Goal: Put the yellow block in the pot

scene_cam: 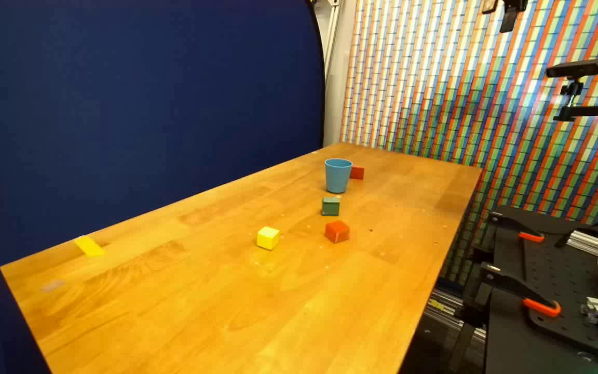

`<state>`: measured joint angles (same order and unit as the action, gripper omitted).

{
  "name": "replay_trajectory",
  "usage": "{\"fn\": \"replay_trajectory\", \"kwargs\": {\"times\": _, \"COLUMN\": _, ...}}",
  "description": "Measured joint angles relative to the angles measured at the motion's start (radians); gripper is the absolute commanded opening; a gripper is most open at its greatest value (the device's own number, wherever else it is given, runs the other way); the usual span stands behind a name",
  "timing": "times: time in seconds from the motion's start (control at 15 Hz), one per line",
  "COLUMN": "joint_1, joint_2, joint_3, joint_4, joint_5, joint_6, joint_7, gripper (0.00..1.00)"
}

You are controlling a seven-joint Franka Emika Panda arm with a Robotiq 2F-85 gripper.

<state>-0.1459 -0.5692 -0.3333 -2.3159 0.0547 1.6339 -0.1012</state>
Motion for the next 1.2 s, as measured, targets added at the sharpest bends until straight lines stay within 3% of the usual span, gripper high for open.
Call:
{"fn": "replay_trajectory", "kwargs": {"times": 0.47, "joint_1": -0.01, "joint_2": 0.01, "joint_3": 0.031, "joint_4": -0.006, "joint_5": 0.0, "joint_6": 0.014, "joint_7": 0.039, "gripper": 1.0}}
{"fn": "replay_trajectory", "kwargs": {"times": 0.73, "joint_1": 0.029, "joint_2": 0.089, "joint_3": 0.184, "joint_4": -0.119, "joint_5": 0.001, "joint_6": 0.203, "joint_7": 0.091, "gripper": 1.0}}
{"fn": "replay_trajectory", "kwargs": {"times": 1.2, "joint_1": 0.216, "joint_2": 0.346, "joint_3": 0.419, "joint_4": -0.221, "joint_5": 0.001, "joint_6": 0.556, "joint_7": 0.14, "gripper": 1.0}}
